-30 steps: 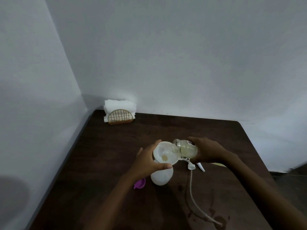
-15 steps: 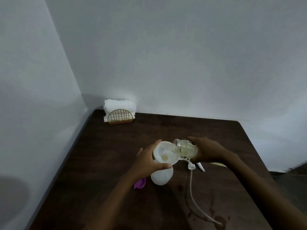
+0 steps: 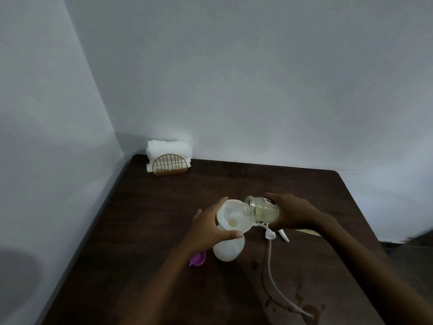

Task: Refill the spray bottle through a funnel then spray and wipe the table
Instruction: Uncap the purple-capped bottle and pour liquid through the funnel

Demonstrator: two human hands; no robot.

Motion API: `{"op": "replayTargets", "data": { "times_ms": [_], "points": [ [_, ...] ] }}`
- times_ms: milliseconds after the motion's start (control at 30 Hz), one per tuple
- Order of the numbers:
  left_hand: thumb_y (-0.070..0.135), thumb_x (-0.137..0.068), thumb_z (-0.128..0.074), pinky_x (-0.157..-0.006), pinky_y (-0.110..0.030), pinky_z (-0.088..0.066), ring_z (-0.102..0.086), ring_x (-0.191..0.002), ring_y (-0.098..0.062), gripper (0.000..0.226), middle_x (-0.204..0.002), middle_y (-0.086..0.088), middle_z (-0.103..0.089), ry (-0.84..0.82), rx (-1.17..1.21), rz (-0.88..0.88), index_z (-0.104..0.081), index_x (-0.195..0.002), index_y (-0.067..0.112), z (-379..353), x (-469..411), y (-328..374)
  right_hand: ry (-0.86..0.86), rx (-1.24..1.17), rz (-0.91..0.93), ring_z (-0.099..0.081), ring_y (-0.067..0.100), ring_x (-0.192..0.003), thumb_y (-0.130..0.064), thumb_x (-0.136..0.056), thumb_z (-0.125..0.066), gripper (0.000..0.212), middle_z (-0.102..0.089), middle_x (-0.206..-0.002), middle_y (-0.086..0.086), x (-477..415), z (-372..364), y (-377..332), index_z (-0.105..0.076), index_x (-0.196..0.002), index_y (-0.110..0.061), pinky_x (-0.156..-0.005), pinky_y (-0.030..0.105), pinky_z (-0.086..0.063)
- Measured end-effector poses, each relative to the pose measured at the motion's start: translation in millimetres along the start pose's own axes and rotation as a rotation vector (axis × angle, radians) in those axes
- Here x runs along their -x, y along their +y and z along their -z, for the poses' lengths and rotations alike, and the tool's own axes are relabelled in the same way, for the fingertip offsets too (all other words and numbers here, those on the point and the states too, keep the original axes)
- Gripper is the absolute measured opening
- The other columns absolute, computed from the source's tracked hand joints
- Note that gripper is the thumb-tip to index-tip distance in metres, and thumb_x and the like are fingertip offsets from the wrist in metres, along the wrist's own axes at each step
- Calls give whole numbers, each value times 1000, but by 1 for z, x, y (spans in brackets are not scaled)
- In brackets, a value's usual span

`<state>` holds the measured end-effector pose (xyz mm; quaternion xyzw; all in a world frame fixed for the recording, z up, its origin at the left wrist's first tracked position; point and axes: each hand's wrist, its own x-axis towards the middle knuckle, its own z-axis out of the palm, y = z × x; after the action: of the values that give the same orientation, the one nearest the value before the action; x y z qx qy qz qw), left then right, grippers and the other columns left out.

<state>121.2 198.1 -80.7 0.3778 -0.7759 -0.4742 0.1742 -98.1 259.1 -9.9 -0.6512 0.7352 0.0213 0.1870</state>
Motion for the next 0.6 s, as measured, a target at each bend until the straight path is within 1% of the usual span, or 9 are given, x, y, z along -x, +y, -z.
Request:
{"op": "replayTargets", "data": {
  "times_ms": [100, 233, 300, 433, 500, 600],
  "points": [
    [77, -48, -61, -115, -55, -11, -36, -132, -7, 111, -143, 12, -42, -1, 3, 3, -25, -143, 30, 0, 0, 0, -9, -2, 6, -50, 9, -75, -33, -63, -73, 39, -51, -78, -15, 0, 1, -1, -43, -89, -36, -53, 21, -33],
    [77, -48, -61, -115, -55, -12, -36, -132, -7, 112, -143, 12, -41, 5, -2, 7, -25, -143, 30, 0, 0, 0, -3, -9, 4, -50, 9, -74, -33, -63, -72, 39, -54, -82, -14, -1, 0, -1, -44, -89, -35, -54, 22, -36],
    [77, -47, -61, -115, -55, -12, -36, -132, -8, 112, -143, 11, -41, 1, -1, 8, -25, -143, 30, 1, 0, 0, 1, -15, 1, -49, 7, -72, -33, -63, -73, 39, -52, -78, -15, 0, 0, 0, -44, -88, -35, -54, 22, -36],
    [76, -48, -60, -115, -55, -9, -35, -133, -8, 111, -143, 11, -41, -7, 0, 1, -24, -143, 29, 1, 1, 1, 3, -12, 3, -49, 6, -71, -32, -63, -72, 40, -54, -79, -15, -1, 0, 1, -50, -96, -32, -53, 20, -35],
    [74, -50, -62, -115, -55, -9, -35, -133, -9, 110, -143, 11, -41, -6, -2, 4, -25, -143, 29, 1, 1, 2, 7, -12, 5, -51, 8, -74, -33, -63, -72, 44, -56, -84, -15, -1, -1, 1, -52, -102, -31, -54, 21, -36],
    [71, -52, -65, -115, -55, -9, -35, -133, -9, 107, -143, 11, -41, -1, -7, 10, -24, -143, 30, 1, 1, 1, 11, -12, 6, -51, 8, -75, -34, -63, -72, 45, -56, -87, -15, -1, -1, 1, -52, -103, -32, -57, 23, -38]
  ]
}}
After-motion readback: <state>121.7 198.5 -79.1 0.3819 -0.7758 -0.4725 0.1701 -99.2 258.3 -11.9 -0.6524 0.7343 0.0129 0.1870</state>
